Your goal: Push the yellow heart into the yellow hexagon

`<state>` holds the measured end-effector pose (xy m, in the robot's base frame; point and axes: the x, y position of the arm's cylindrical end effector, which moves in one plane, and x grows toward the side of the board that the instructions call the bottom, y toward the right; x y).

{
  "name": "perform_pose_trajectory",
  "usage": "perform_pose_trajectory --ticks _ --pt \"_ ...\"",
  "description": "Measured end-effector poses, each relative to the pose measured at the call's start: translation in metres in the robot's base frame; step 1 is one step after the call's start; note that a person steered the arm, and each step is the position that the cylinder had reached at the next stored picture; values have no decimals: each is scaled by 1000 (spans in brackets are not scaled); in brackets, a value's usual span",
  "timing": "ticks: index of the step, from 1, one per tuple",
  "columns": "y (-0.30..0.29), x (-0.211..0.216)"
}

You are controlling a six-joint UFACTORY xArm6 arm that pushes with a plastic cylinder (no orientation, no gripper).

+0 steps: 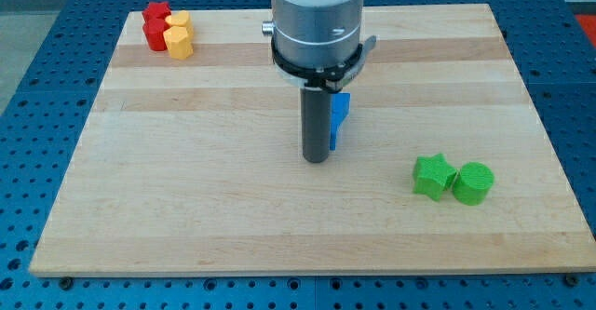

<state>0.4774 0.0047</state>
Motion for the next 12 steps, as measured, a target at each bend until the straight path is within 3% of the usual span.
perform_pose_trajectory --ticks 2,3,4,7,8,12 --pt "-30 -6" --pt "-104 11" --pt "-126 -29" --pt "-97 -249" --pt "-124 -278" --pt "-202 -281"
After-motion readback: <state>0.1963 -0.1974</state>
